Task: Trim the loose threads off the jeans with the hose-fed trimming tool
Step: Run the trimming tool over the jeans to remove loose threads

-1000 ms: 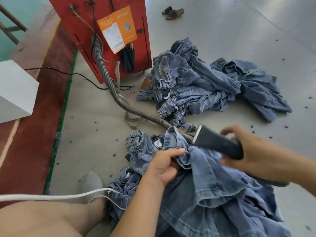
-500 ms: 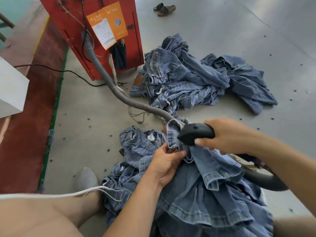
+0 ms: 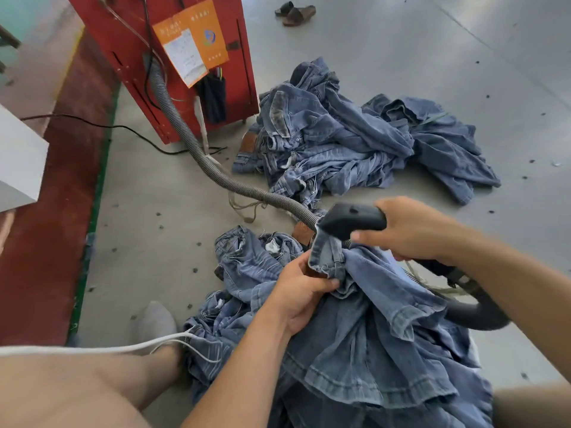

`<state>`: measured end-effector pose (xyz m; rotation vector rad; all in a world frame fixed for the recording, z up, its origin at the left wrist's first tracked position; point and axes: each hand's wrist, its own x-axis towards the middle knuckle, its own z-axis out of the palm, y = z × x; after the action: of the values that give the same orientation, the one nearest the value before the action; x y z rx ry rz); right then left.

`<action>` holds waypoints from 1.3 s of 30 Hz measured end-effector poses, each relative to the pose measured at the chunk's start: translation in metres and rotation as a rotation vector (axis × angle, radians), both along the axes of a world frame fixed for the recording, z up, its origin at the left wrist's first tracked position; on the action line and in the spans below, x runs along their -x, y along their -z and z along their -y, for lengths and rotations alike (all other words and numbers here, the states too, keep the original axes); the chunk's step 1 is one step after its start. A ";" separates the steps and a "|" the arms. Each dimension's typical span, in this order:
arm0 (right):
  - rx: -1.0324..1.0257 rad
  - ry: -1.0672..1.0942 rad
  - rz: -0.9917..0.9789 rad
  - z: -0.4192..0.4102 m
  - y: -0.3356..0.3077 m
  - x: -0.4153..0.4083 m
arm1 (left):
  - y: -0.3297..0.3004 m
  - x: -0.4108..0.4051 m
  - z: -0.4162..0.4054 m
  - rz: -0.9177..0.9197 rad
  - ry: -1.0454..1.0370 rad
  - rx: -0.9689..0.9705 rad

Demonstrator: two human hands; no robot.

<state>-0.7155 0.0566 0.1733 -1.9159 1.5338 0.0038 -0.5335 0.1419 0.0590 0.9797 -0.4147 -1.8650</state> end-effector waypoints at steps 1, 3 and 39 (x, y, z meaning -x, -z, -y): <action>0.067 0.052 -0.015 0.003 0.000 0.003 | 0.000 0.000 0.001 0.008 0.003 0.003; 0.135 0.209 0.022 0.005 0.001 0.012 | -0.002 0.002 0.003 0.035 -0.008 -0.007; 0.119 -0.159 0.000 -0.002 -0.022 0.006 | 0.028 -0.029 0.027 -0.440 -0.248 -0.237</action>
<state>-0.7214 0.0591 0.1957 -2.1276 1.4053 -0.0183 -0.5048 0.1151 0.0315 0.7044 0.1871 -1.8584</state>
